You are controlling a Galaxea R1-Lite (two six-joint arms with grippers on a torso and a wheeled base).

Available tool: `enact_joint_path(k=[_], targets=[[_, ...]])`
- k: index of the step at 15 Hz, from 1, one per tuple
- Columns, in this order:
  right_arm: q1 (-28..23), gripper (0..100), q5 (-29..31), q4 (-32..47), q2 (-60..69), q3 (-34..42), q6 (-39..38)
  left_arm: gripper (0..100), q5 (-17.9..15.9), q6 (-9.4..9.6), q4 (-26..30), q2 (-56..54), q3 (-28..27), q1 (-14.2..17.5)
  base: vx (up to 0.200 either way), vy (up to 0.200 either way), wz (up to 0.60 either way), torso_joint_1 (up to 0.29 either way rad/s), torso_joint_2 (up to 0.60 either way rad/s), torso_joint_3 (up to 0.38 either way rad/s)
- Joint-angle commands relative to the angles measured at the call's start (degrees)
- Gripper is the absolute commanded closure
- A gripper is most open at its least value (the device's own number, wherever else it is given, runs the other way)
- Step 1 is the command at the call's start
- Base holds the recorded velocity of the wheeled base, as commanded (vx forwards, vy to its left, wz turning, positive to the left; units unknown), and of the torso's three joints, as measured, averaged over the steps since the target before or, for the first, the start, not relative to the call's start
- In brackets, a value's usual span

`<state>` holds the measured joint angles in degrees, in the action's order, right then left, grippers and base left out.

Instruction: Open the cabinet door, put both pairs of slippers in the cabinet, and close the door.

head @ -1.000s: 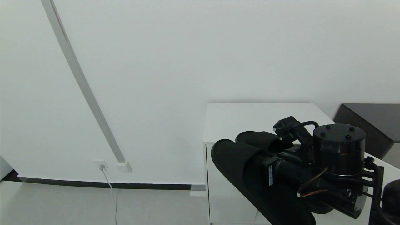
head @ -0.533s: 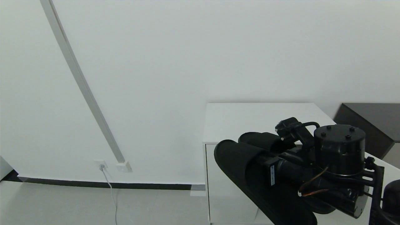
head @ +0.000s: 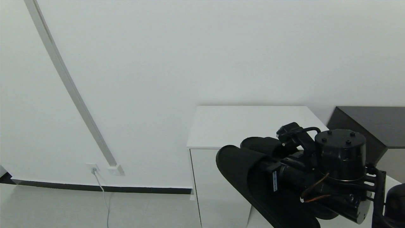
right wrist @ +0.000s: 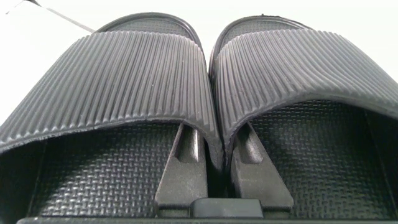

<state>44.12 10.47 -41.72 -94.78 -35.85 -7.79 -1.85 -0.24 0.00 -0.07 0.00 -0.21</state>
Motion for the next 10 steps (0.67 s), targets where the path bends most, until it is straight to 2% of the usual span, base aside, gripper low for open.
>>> enact_joint_path(k=[1,10], targets=[[0.0,100,-0.1,-0.1,-0.4,0.3,0.0,100,0.0,-0.02,0.0,0.1,0.0,0.0,0.000,-0.200,0.00,0.002,0.00,0.007],[-0.3,100,-0.5,-0.3,-0.5,1.7,0.8,100,0.0,-0.02,0.0,0.1,0.0,0.0,0.000,-0.200,0.00,0.001,0.00,0.003]])
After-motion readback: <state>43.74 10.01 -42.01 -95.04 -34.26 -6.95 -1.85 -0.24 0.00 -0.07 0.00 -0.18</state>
